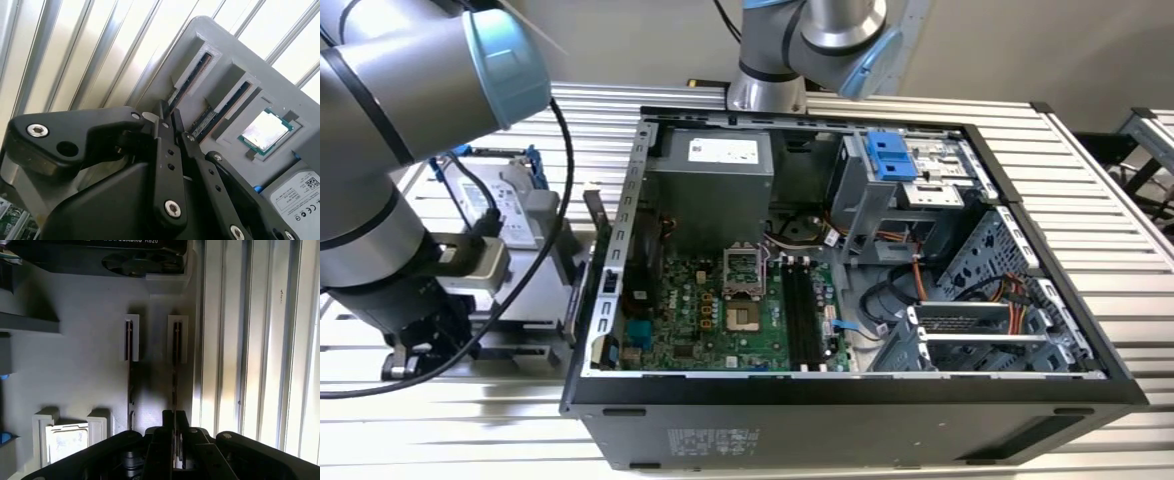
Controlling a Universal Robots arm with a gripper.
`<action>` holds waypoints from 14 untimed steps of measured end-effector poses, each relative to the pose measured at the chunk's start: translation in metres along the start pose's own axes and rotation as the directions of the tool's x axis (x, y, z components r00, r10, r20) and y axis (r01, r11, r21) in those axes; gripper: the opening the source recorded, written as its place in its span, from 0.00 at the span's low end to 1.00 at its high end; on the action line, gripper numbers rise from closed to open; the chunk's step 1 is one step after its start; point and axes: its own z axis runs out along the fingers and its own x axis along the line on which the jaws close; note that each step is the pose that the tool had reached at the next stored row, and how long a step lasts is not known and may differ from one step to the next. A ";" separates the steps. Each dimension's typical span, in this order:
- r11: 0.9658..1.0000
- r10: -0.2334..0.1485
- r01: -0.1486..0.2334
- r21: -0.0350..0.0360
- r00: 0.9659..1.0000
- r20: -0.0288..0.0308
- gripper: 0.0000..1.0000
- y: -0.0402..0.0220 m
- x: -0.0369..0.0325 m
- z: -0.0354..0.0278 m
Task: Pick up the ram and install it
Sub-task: 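Pick up the ram and move it above insertion slot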
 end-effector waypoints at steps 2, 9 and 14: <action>1.000 0.000 0.000 0.000 1.000 0.000 0.00 0.0000 0.0000 -0.0028; 1.000 0.000 0.000 0.000 1.000 0.000 0.00 -0.0001 0.0001 -0.0125; 1.000 0.000 0.000 0.000 1.000 0.000 0.00 -0.0001 0.0002 -0.0186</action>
